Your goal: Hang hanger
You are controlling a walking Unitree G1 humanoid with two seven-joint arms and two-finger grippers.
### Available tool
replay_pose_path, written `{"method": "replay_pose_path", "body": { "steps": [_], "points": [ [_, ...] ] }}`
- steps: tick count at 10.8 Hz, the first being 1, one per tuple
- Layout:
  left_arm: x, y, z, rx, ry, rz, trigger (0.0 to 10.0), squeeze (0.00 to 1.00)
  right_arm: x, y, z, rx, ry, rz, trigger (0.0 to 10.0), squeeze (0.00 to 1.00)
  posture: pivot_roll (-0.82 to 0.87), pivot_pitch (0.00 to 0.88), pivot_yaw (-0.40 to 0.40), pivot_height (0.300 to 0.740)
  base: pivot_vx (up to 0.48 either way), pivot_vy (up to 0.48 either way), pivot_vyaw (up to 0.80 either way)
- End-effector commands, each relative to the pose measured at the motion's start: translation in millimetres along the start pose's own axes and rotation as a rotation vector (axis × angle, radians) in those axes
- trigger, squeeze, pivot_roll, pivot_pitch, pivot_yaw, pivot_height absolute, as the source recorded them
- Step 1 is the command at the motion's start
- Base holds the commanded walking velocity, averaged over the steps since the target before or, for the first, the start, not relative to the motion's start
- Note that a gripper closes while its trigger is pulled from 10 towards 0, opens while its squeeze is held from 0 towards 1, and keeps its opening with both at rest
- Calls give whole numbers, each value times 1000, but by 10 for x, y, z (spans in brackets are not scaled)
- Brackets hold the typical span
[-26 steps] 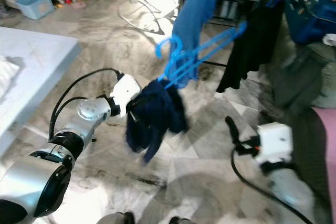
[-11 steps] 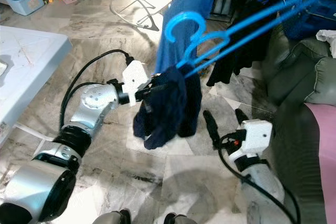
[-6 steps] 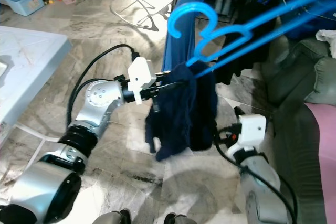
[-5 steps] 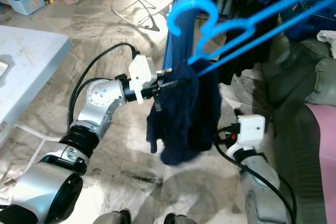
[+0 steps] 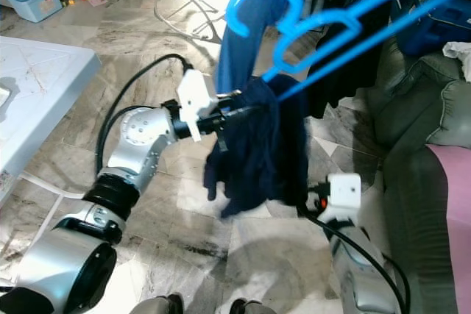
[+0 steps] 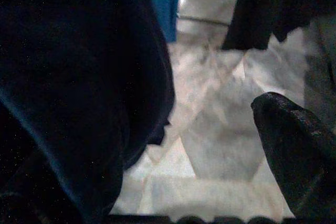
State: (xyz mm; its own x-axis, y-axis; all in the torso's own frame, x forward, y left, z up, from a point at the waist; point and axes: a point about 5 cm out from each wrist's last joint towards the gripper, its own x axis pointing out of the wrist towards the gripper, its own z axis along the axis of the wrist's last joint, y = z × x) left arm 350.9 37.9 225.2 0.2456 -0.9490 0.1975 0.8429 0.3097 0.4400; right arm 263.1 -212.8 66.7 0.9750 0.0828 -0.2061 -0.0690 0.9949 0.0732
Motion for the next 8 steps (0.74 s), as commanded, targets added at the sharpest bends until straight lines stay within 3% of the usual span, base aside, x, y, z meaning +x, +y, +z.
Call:
{"method": "replay_pose_path", "body": {
  "steps": [1,3,7,8],
  "points": [
    [46,93,178,43,-62,24,0,0,-71,-137,-116,39,55,-74,0,753,106,153,-88,740,0,0,0],
    [15,156,202,46,-63,49,0,0,-151,-329,-164,112,67,-183,0,612,104,155,-85,740,0,0,0],
    [-86,109,118,72,-54,57,0,0,-271,-646,-98,182,32,-341,0,545,97,161,-88,740,0,0,0],
    [-195,116,73,84,-32,53,0,0,-369,-795,-105,222,25,-405,0,431,93,162,-92,740,0,0,0]
  ]
}}
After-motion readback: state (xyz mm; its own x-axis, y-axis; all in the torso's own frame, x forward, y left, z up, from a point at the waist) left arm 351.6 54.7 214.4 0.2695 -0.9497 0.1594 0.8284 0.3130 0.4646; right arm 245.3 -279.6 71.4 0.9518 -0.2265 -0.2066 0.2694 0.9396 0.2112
